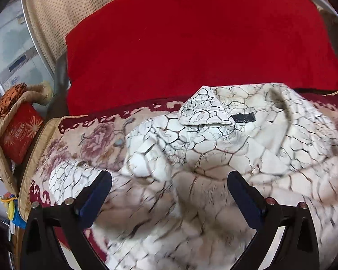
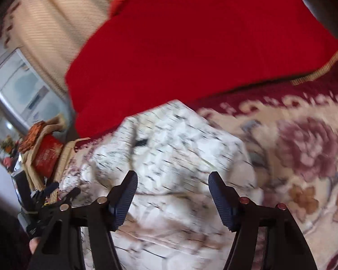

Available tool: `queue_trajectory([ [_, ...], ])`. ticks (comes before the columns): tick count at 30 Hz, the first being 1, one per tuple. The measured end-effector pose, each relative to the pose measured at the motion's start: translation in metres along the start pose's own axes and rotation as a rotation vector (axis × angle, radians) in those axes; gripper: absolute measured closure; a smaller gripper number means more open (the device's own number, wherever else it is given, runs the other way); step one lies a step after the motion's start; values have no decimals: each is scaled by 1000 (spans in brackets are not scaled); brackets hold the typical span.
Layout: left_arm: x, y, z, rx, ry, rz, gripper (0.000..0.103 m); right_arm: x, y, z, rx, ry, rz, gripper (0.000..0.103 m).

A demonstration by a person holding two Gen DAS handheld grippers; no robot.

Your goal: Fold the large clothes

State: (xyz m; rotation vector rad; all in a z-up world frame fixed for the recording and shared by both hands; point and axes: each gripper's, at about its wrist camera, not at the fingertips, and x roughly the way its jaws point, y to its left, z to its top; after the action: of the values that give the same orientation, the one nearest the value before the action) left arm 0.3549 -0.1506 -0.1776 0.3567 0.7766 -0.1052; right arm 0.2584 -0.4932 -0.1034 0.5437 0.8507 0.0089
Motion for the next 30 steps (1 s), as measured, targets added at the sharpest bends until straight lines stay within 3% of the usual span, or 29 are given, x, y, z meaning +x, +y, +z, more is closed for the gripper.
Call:
queue_trajectory([
  [3,11,-2,0,-22,14,9,1,1,-18,3,44,68,-28,34],
  [8,10,-7,-6,0,-13,41,1,-11,-48,5,89,79,-24,33],
  [16,5,-2,-6,-33,-36,2,1,18,-45,-20,98,287,-3,33],
  [20,1,1,-5,-44,-51,-8,1,35,-28,-29,90,275,-9,36],
  [22,-2,3,-5,-48,-63,-5,1,34,-15,-28,57,235,-17,53],
  [24,-3,5,-5,-56,-74,-3,1,31,-4,-26,14,187,-47,63],
  [28,-3,7,-5,-66,-79,-6,1,36,9,-23,-37,106,-112,63],
  [30,-3,7,-6,-63,-80,5,1,56,10,-26,-78,154,-159,63],
])
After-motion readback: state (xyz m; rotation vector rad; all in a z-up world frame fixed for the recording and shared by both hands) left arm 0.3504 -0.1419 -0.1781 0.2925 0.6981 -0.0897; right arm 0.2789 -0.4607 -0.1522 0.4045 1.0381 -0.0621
